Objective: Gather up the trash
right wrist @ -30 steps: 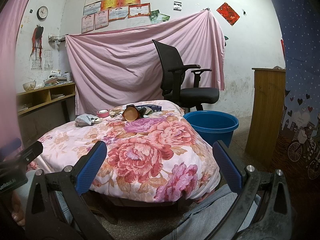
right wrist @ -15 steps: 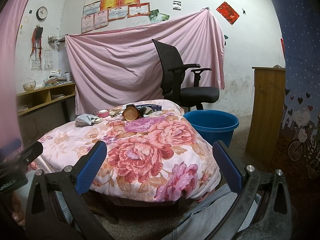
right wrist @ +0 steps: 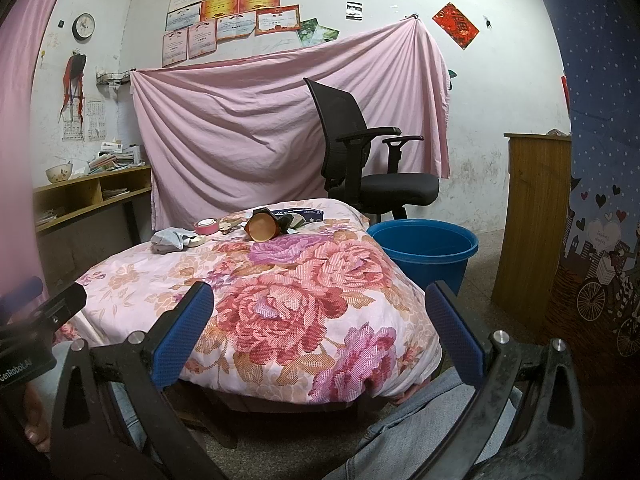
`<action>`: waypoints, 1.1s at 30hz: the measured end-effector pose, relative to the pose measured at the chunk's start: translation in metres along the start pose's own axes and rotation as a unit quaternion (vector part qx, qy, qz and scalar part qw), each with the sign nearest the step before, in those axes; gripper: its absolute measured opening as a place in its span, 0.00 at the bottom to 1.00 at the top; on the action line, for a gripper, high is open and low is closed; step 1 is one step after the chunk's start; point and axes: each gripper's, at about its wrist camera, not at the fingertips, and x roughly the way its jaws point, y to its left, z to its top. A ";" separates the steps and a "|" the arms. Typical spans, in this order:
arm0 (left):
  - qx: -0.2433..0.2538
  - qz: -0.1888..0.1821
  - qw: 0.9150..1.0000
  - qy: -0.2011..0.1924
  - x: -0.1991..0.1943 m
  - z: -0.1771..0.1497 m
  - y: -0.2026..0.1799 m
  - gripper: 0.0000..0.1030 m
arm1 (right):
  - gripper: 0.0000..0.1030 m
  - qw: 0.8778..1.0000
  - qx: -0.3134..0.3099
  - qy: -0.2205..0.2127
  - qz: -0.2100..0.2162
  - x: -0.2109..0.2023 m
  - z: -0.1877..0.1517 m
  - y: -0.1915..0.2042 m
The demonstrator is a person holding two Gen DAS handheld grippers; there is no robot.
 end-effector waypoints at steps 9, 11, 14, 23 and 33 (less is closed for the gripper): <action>0.000 0.000 1.000 0.000 0.000 0.000 0.000 0.98 | 1.00 1.000 0.000 0.001 0.000 0.000 0.000 0.000; 0.000 0.000 1.000 0.000 0.000 0.000 0.000 0.98 | 1.00 1.000 0.000 0.000 0.000 0.000 0.000 0.000; 0.000 0.000 1.000 0.000 0.000 0.000 0.000 0.98 | 1.00 1.000 0.001 0.001 0.000 0.001 0.001 -0.002; -0.009 -0.006 1.000 0.008 0.007 0.008 0.003 0.98 | 1.00 1.000 0.001 0.005 0.006 0.005 0.003 0.001; 0.003 0.002 1.000 -0.025 0.036 0.040 0.004 0.98 | 1.00 0.999 -0.021 -0.026 0.022 0.028 0.041 0.008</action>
